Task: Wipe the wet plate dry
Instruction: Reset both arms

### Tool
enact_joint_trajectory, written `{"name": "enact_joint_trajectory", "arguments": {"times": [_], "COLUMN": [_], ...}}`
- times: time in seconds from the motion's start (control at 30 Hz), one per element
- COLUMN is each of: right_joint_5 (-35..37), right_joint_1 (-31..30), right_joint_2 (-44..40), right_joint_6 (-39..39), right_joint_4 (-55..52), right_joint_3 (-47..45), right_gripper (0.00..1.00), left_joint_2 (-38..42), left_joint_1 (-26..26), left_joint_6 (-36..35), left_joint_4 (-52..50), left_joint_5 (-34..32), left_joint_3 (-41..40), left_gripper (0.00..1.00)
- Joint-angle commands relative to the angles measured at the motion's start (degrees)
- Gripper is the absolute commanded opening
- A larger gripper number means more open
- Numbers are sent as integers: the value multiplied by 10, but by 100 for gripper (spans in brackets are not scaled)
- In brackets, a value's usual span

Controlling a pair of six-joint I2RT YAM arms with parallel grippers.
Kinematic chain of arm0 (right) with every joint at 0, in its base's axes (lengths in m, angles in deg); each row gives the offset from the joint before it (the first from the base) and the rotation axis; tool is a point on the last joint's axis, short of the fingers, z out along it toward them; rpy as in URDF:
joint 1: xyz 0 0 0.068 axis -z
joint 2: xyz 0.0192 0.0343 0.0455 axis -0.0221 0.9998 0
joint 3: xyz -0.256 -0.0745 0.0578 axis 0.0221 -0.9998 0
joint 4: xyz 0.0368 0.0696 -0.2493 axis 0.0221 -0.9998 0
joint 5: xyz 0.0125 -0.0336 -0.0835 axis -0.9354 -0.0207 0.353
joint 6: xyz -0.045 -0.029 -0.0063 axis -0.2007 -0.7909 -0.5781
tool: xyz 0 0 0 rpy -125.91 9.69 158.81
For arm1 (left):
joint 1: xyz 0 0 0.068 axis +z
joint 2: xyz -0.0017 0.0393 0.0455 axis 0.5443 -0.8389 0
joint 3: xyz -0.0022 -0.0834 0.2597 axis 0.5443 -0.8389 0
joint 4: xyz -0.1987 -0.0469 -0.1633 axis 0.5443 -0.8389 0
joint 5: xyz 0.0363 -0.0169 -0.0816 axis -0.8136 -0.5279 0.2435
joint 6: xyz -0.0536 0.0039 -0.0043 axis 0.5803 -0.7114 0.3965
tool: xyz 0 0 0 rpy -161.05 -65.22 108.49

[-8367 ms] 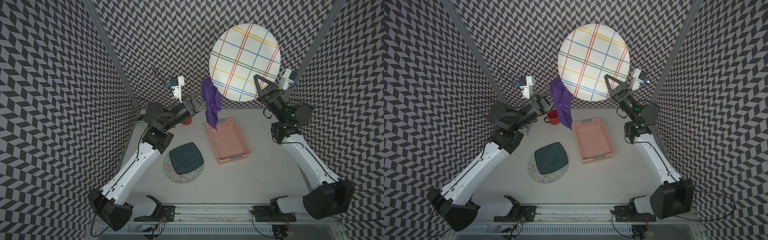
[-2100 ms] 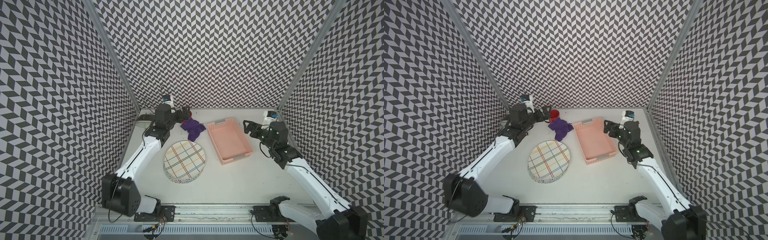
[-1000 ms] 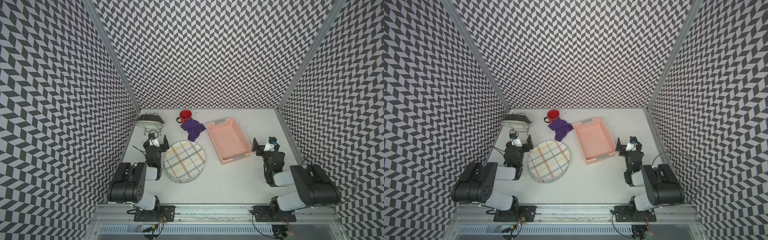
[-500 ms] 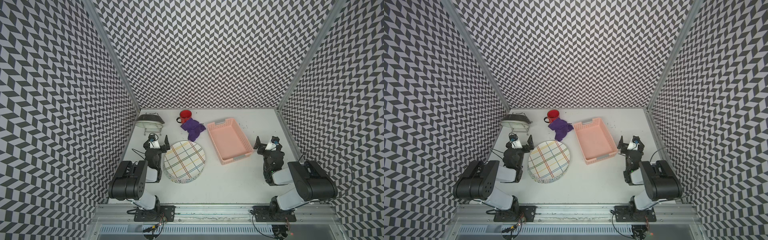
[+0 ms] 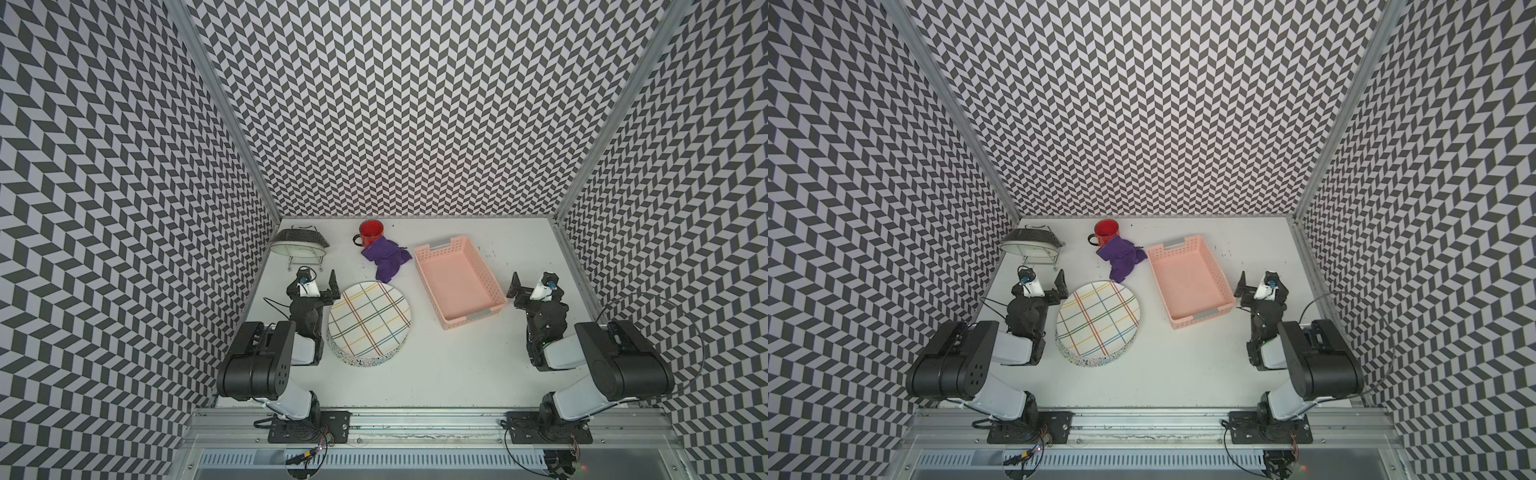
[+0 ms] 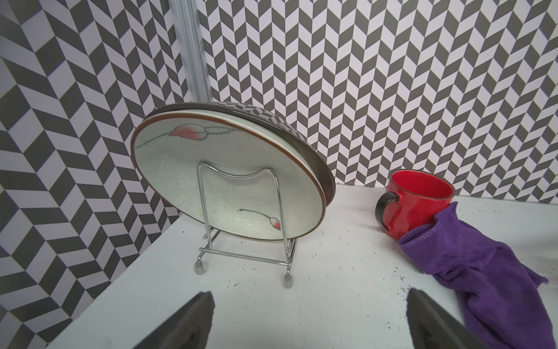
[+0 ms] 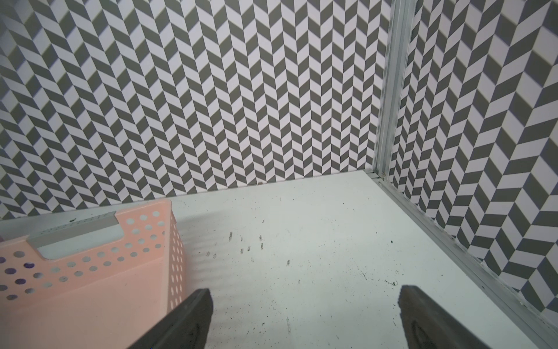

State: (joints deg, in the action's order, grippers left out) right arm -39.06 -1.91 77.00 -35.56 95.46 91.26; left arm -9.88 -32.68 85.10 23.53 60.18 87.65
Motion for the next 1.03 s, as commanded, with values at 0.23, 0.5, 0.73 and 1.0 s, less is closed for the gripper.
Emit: {"name": "enact_joint_trajectory", "arguments": {"times": [0.23,0.5,0.73,1.0], "right_joint_5": [-54,-50,-47,-59], "right_joint_1": [19,16,14,4], "right_joint_2": [6,0,1,4], "right_joint_6": [10,6,4,-15], "right_joint_4": [86,12,7,-25], "right_joint_3": [1,16,19,46], "right_gripper": [100,99,99,99], "left_joint_2": [0,0,0,1], "left_joint_1": [-1,-1,-1,12], "left_joint_6": [-8,-9,-8,-3], "left_joint_4": [20,19,19,22], "left_joint_5": [5,6,6,29], "left_joint_3": [-3,-2,-3,-5], "left_gripper": [100,100,100,100]}}
